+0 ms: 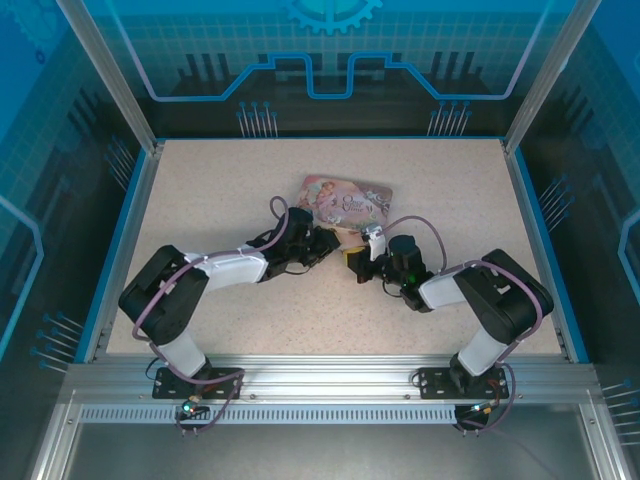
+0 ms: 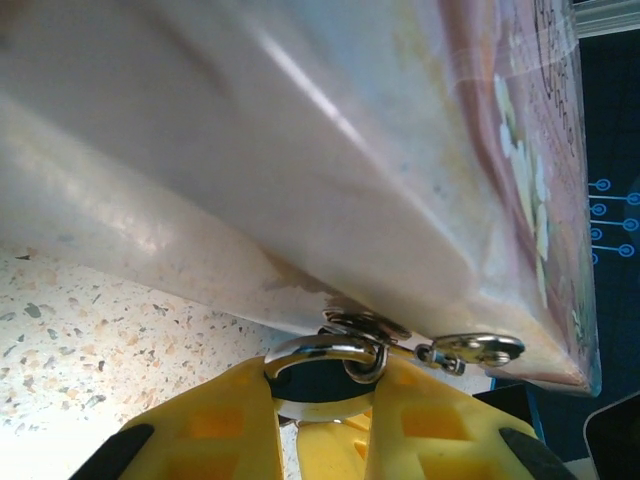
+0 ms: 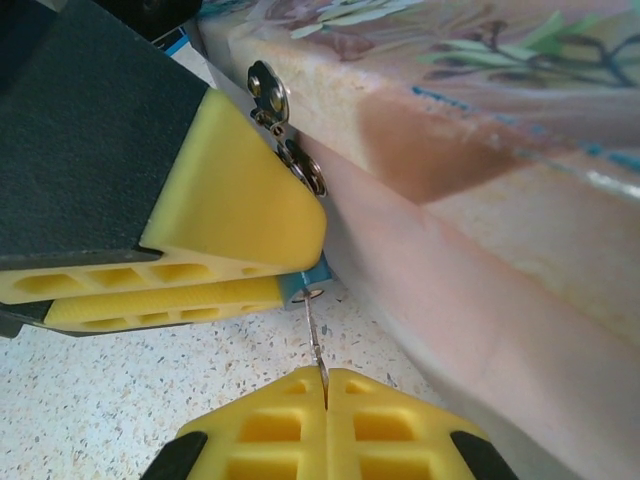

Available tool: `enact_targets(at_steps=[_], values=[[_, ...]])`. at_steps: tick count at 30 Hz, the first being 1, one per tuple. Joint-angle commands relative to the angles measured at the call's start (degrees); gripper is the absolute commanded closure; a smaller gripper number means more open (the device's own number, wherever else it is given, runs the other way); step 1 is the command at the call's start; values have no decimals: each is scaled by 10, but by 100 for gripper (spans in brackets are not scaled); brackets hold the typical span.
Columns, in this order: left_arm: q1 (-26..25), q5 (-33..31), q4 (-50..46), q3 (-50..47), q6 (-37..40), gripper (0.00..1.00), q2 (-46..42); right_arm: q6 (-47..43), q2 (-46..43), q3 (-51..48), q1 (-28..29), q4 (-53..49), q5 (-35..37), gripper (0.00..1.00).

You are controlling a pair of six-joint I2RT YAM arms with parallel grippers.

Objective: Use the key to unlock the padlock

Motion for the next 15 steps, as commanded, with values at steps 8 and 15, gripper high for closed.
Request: enact_targets(at_steps=[8,15], values=[[-6,47,-6,-5,11,90,-50,-24,-16,21,-24,20,-30,100],[-7,47,-3,-8,12,90,-42,-30,-25,26,-28,8,-37,100]])
